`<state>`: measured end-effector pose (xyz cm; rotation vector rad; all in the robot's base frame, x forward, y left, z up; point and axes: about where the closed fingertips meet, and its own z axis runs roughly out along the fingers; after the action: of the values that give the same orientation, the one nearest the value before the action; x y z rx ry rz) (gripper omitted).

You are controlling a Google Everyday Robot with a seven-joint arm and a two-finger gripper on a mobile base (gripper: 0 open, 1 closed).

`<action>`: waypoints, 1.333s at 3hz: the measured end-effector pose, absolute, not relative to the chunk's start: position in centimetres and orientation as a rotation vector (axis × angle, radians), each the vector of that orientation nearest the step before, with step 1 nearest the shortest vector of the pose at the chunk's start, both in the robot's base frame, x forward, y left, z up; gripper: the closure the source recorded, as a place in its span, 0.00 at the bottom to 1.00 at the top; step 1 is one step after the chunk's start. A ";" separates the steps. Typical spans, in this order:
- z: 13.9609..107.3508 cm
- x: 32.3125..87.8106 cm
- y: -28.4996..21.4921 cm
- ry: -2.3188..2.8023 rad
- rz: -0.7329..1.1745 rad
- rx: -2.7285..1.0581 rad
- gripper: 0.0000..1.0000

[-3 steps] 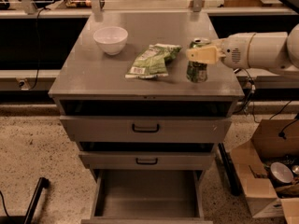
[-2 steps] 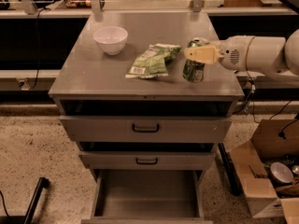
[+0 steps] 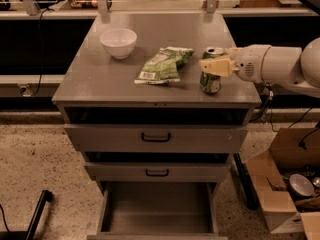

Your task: Pick green can from bottom drawer and place on counter

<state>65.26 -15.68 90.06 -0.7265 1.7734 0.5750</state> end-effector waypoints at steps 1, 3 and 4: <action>90.2 65.5 -16.3 1.723 0.536 -0.747 0.82; 90.5 65.9 -16.5 1.664 0.594 -0.678 0.35; 90.5 65.9 -16.3 1.662 0.598 -0.681 0.12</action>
Offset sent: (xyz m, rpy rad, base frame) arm 0.0089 -0.0239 0.0084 0.1957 -0.1157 -0.0439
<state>65.88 -16.26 90.45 -0.6809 1.6624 0.5977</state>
